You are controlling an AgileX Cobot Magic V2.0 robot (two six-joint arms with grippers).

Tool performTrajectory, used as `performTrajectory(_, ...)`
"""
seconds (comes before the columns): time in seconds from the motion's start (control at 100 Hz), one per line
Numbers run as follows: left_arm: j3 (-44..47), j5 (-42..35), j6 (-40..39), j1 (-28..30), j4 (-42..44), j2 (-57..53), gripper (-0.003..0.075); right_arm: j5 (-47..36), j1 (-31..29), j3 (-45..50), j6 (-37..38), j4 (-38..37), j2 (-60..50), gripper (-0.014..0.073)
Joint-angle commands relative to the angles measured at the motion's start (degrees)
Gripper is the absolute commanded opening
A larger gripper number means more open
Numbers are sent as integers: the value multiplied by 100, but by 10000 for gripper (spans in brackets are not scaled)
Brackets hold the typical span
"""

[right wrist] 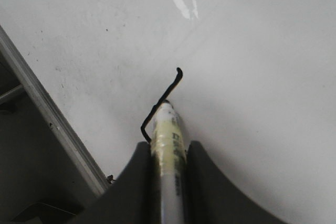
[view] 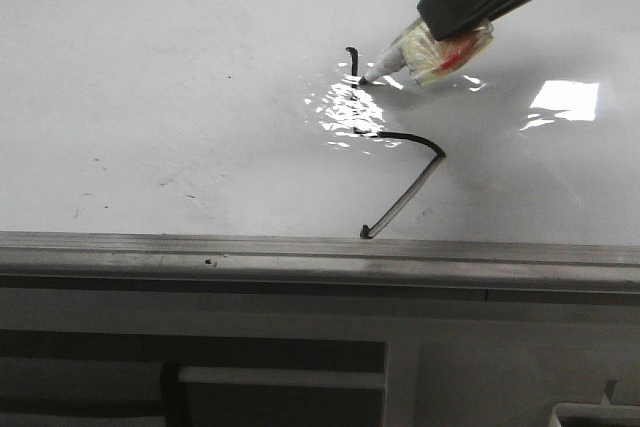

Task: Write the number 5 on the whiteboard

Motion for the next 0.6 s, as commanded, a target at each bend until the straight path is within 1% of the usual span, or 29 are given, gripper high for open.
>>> performTrajectory(0.0, -156, -465, -41, 19, -30, 59, -20, -415, -42, -207, -55, 3, -54, -42)
performTrajectory(0.36, -156, -465, -41, 19, -30, 59, -20, -391, -63, -207, -55, 3, 107, -42)
performTrajectory(0.47, -156, -465, -41, 19, -30, 59, -20, -352, -232, -207, 3, 0, 107, -42)
performTrajectory(0.59, -156, -465, -41, 19, -30, 59, -20, -130, -493, -207, 26, 0, 94, -42)
